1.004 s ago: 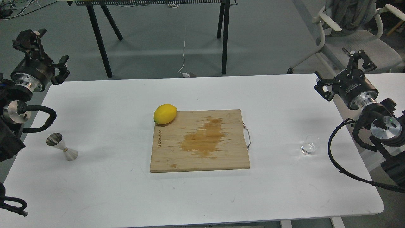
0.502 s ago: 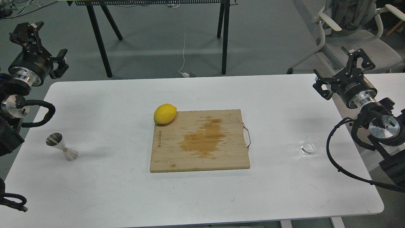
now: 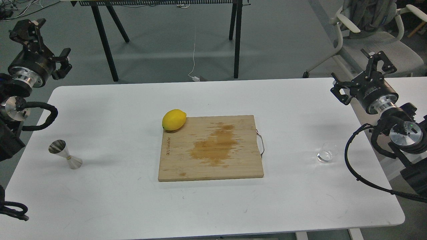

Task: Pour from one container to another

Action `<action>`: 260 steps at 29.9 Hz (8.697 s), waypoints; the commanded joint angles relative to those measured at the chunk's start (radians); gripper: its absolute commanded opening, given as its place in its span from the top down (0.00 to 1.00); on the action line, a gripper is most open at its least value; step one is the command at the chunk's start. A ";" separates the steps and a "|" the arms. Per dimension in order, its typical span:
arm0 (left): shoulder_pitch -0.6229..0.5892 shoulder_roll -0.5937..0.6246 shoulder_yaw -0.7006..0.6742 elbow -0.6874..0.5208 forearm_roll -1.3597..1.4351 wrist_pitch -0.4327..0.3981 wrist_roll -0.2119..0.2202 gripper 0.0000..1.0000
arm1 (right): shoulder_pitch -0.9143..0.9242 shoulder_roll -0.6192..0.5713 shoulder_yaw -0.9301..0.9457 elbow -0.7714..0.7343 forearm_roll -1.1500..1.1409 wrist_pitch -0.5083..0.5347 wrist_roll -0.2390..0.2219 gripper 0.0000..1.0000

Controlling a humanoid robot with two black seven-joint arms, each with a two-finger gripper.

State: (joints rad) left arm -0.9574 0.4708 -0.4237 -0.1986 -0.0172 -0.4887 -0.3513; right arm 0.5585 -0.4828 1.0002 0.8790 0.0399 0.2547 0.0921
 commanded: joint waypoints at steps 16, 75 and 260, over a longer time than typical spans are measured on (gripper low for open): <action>0.000 0.063 0.016 -0.012 0.048 0.000 0.000 0.00 | 0.000 -0.008 0.000 -0.002 0.001 0.012 -0.002 0.01; 0.198 0.540 0.016 -0.711 1.062 0.197 -0.137 0.00 | 0.003 -0.014 0.001 -0.006 0.001 0.017 0.001 0.01; 0.003 0.229 0.134 -0.772 1.688 0.977 -0.137 1.00 | 0.020 -0.069 -0.011 -0.008 -0.003 0.008 -0.009 0.01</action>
State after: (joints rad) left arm -0.9225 0.7705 -0.2910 -0.9691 1.6274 0.4886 -0.4886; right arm 0.5788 -0.5520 0.9893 0.8727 0.0369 0.2623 0.0826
